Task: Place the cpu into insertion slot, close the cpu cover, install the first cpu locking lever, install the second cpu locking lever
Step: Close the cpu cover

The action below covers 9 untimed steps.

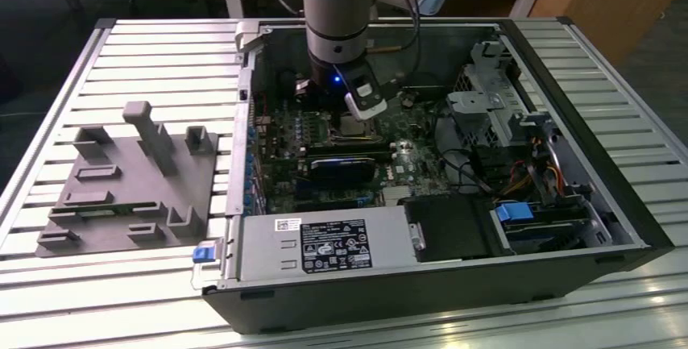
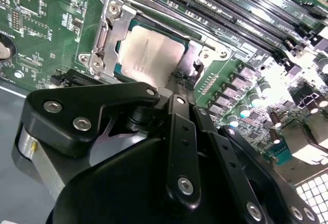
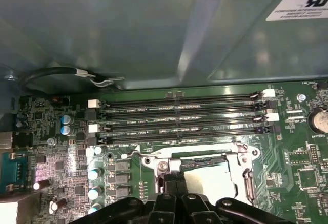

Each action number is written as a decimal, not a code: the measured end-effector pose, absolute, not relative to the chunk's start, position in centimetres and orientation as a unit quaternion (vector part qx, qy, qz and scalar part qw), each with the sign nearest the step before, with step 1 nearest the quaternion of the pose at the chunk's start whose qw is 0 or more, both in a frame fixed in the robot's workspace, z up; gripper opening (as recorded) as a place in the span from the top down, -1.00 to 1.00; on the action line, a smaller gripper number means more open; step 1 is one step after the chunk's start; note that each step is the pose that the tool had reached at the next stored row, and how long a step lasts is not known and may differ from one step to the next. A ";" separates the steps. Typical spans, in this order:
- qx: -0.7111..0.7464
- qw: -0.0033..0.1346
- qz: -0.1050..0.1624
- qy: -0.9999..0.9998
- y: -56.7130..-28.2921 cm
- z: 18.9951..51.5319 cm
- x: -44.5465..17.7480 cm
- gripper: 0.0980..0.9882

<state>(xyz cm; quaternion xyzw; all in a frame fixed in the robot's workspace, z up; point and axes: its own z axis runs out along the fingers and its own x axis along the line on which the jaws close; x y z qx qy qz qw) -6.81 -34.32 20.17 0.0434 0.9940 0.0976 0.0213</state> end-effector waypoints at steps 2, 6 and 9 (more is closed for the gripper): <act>0.043 0.021 0.097 0.994 -34.3 20.1 -6.9 0.99; 0.043 0.021 0.096 0.994 -34.3 19.9 -6.9 0.99; 0.043 0.021 0.096 0.994 -34.3 19.8 -6.9 0.99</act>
